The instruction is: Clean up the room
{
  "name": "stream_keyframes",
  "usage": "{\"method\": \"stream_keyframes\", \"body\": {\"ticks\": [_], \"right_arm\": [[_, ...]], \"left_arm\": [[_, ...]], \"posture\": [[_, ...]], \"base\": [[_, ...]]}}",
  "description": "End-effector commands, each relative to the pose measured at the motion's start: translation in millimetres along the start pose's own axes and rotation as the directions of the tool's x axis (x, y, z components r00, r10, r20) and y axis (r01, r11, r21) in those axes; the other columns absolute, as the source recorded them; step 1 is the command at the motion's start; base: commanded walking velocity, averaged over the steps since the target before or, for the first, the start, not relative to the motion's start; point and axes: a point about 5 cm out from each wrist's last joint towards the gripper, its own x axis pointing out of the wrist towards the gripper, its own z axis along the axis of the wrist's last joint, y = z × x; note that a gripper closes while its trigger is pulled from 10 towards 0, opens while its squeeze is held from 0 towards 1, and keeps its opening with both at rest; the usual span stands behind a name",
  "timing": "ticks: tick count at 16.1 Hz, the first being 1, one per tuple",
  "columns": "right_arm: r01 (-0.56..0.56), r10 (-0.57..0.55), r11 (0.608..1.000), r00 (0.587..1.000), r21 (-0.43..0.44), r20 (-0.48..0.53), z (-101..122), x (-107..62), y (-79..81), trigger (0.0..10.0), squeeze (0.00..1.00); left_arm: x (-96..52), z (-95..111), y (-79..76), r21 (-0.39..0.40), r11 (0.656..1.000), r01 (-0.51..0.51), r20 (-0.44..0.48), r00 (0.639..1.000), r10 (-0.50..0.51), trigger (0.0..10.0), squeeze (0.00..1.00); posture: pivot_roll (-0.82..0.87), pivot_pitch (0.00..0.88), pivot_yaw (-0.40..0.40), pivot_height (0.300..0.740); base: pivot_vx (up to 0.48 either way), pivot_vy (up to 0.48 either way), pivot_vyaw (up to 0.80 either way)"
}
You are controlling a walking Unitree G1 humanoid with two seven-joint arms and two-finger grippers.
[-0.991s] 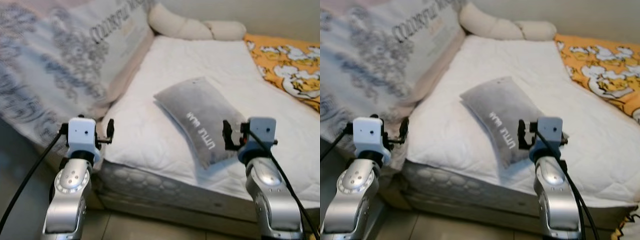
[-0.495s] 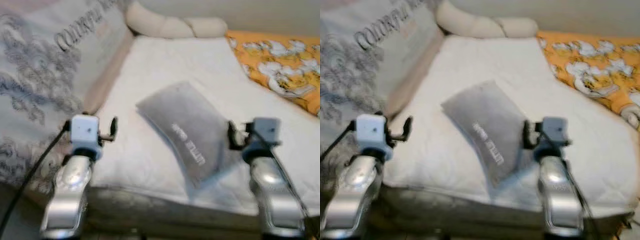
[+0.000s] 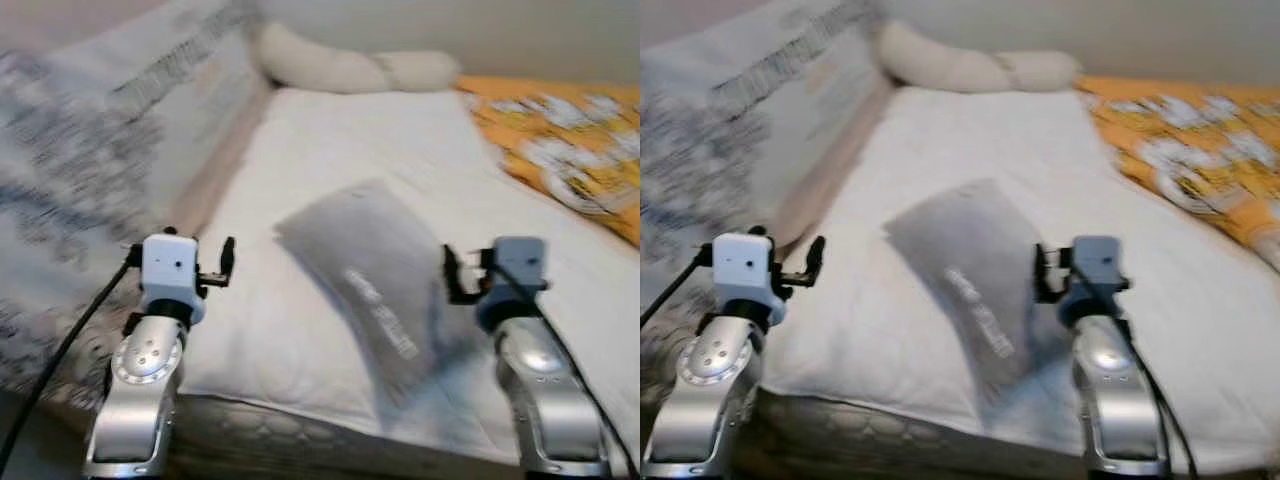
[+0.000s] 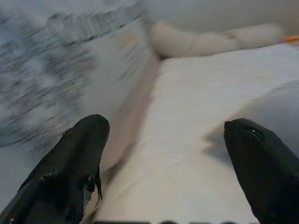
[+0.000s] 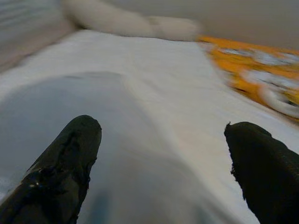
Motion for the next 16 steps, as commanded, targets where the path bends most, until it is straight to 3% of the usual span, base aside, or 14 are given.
{"method": "stream_keyframes", "body": {"ticks": [1, 6, 9, 11, 13, 14, 16], "right_arm": [[0.015, -0.015, 1.000, 1.000, 0.003, 0.003, 0.4, -1.1, -3.5, 10.0, 0.00], [0.039, -0.040, 0.999, 0.999, -0.019, -0.016, -1.2, 1.6, -13.3, 10.0, 0.00], [0.051, -0.051, 0.999, 0.999, -0.018, -0.018, 0.9, 6.6, -21.5, 10.0, 0.00], [0.080, -0.082, 0.996, 0.995, -0.037, -0.051, 0.3, 17.2, -37.1, 10.0, 0.00], [0.125, -0.133, 0.988, 0.988, -0.093, -0.081, 1.7, 39.2, -63.8, 10.0, 0.00], [0.141, -0.151, 0.985, 0.984, -0.096, -0.096, 3.1, 56.0, -80.5, 10.0, 0.00], [0.164, -0.180, 0.977, 0.976, -0.134, -0.121, 1.8, 71.0, -97.7, 10.0, 0.00]], "left_arm": [[0.8, 1.0, -0.2, -0.003, 1.000, 0.004, 0.002, 1.000, -0.004, 10.0, 0.00], [1.1, -2.8, -4.4, 0.016, 1.000, 0.027, -0.027, 0.999, -0.026, 10.0, 0.00], [0.4, -6.8, -14.1, 0.026, 0.994, 0.103, -0.049, 0.994, -0.102, 10.0, 0.00], [4.5, -12.8, -21.8, 0.055, 0.984, 0.172, -0.085, 0.982, -0.167, 10.0, 0.00], [20.9, -23.1, -27.2, 0.094, 0.963, 0.253, -0.135, 0.962, -0.239, 10.0, 0.00], [36.4, -32.5, -34.2, 0.125, 0.938, 0.323, -0.183, 0.937, -0.298, 10.0, 0.00], [54.2, -37.7, -46.7, 0.116, 0.912, 0.393, -0.237, 0.903, -0.359, 10.0, 0.00]], "posture": [[0.05, 0.000, 0.018, 0.740], [0.05, 0.000, 0.021, 0.740], [0.05, 0.000, 0.021, 0.740], [0.04, 0.000, 0.026, 0.740], [0.03, 0.000, 0.029, 0.740], [0.02, 0.000, 0.030, 0.740], [0.02, 0.000, 0.030, 0.740]], "base": [[0.319, 0.000, 0.00], [0.178, 0.000, 0.00], [0.000, 0.000, 0.00], [0.000, 0.000, 0.00], [0.000, 0.000, 0.00], [0.000, 0.000, 0.00], [0.000, 0.000, 0.00]]}}
